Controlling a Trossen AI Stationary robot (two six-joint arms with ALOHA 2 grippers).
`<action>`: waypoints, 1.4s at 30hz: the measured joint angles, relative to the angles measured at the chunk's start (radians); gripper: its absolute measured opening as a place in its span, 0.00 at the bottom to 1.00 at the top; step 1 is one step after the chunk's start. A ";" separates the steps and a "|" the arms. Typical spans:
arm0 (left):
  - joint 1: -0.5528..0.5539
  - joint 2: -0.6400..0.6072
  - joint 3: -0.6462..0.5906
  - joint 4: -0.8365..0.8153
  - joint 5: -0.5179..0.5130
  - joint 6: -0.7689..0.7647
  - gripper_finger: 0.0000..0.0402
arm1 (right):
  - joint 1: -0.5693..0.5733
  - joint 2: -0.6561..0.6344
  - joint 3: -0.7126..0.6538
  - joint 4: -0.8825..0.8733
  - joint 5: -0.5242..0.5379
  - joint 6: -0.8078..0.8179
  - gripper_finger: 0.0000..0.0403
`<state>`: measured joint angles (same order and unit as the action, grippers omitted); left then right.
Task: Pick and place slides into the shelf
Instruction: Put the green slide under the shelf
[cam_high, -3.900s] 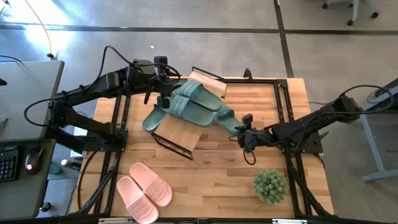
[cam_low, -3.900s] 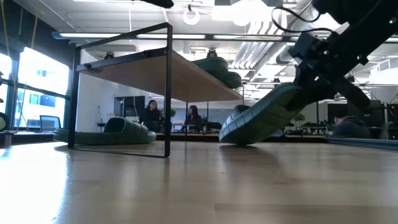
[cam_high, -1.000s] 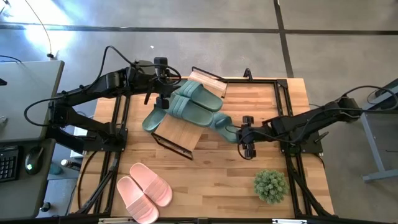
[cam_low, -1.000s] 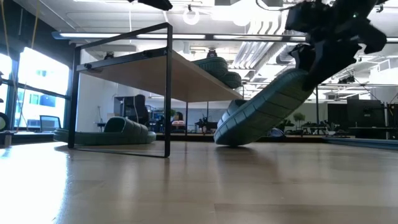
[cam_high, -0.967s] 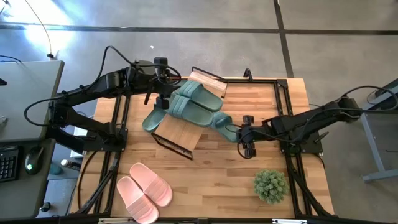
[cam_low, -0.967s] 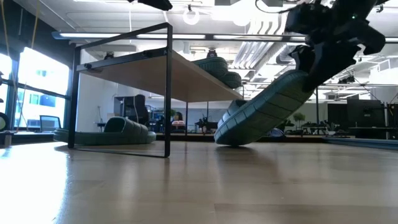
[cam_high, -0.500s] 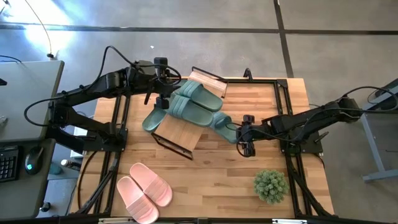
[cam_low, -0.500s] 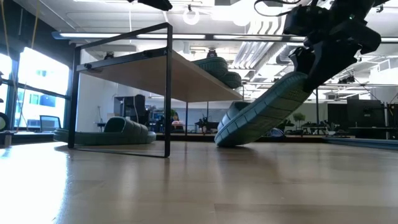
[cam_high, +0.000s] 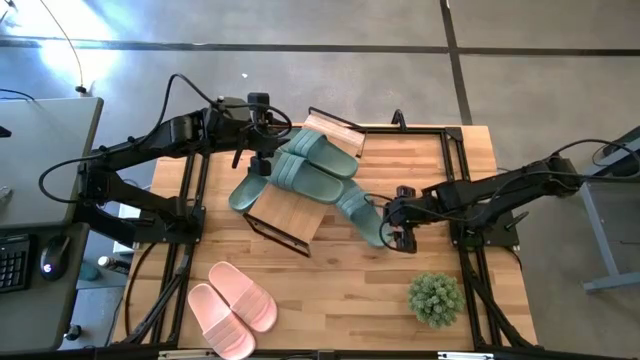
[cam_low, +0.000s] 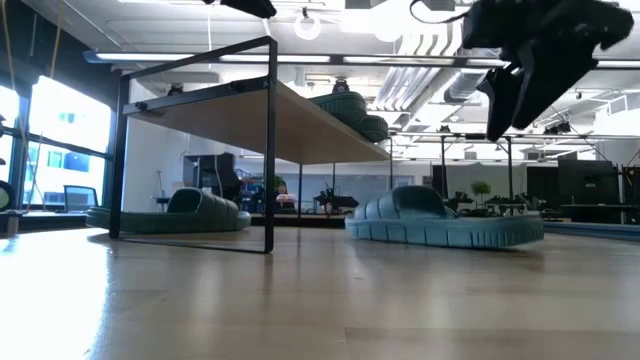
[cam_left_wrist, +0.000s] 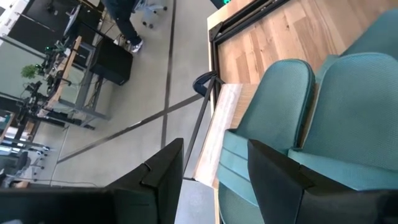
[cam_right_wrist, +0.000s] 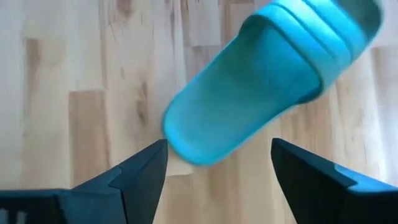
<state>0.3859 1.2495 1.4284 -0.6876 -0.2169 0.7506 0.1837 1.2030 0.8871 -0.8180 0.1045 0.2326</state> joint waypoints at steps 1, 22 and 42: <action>0.000 0.000 0.000 0.000 0.000 0.000 0.40 | 0.000 0.000 0.005 -0.007 -0.013 0.053 0.68; 0.000 -0.026 -0.001 -0.078 0.111 0.002 0.40 | 0.233 -0.001 -0.121 0.133 0.035 0.935 0.04; 0.000 -0.090 0.000 -0.070 0.100 0.008 0.40 | 0.138 0.010 -0.369 0.452 0.015 1.006 0.00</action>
<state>0.3862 1.1597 1.4281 -0.7578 -0.1168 0.7586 0.3218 1.2134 0.5182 -0.3659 0.1198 1.2382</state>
